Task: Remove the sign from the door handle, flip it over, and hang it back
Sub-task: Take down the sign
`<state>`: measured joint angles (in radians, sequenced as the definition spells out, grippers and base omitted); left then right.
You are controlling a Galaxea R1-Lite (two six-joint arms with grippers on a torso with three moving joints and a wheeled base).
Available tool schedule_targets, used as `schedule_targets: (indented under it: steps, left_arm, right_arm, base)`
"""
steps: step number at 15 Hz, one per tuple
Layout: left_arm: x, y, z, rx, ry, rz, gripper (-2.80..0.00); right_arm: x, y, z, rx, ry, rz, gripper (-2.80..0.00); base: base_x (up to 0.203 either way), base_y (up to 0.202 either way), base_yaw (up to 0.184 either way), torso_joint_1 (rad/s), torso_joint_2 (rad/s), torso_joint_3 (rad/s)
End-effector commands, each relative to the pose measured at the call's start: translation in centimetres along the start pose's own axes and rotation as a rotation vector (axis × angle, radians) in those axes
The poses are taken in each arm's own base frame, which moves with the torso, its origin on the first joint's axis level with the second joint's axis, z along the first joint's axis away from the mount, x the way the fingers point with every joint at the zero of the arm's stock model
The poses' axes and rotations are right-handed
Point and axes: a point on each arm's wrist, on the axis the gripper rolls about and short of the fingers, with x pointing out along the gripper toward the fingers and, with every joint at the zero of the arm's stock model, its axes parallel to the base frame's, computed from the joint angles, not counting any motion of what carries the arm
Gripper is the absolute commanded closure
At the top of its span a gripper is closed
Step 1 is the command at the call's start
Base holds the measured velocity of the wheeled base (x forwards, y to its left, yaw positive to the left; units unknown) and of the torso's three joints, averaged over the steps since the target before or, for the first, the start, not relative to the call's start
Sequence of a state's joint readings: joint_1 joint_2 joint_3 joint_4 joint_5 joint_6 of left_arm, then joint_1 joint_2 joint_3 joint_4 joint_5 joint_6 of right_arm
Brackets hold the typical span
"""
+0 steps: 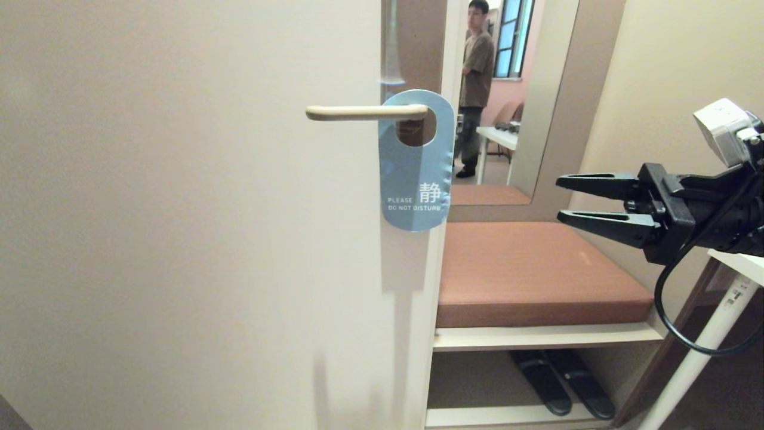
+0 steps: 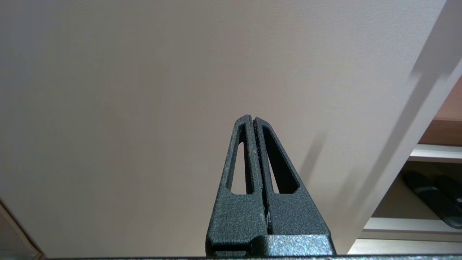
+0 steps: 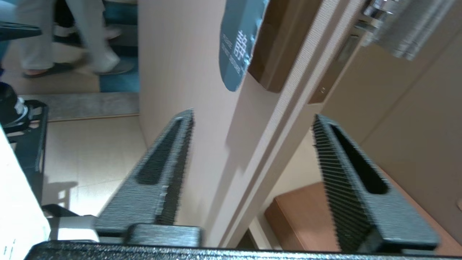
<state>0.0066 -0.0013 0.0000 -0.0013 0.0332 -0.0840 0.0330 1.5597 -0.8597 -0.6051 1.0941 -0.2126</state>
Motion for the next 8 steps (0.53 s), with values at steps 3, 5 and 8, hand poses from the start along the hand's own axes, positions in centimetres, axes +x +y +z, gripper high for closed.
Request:
schedule_targets:
  steps: [3, 5, 8]
  left_arm:
    - [0.0, 0.0, 0.0, 0.0, 0.001, 0.0, 0.0]
    - [0.0, 0.0, 0.0, -0.001, 0.001, 0.001, 0.0]
    - [0.0, 0.0, 0.0, -0.002, 0.001, 0.0, 0.0]
  right_arm:
    - [1.0, -0.7, -0.5, 0.008, -0.003, 0.047, -2.8]
    - [1.6, -0.6, -0.5, 0.01, -0.004, 0.068, -2.8]
    - [2.7, -0.6, -0.8, 0.016, -0.004, 0.1, -2.8]
  base:
    - [0.0, 0.0, 0.0, 0.0, 0.0, 0.0]
    - [0.0, 0.0, 0.0, 0.0, 0.0, 0.0]
    - [0.0, 0.0, 0.0, 0.0, 0.0, 0.0]
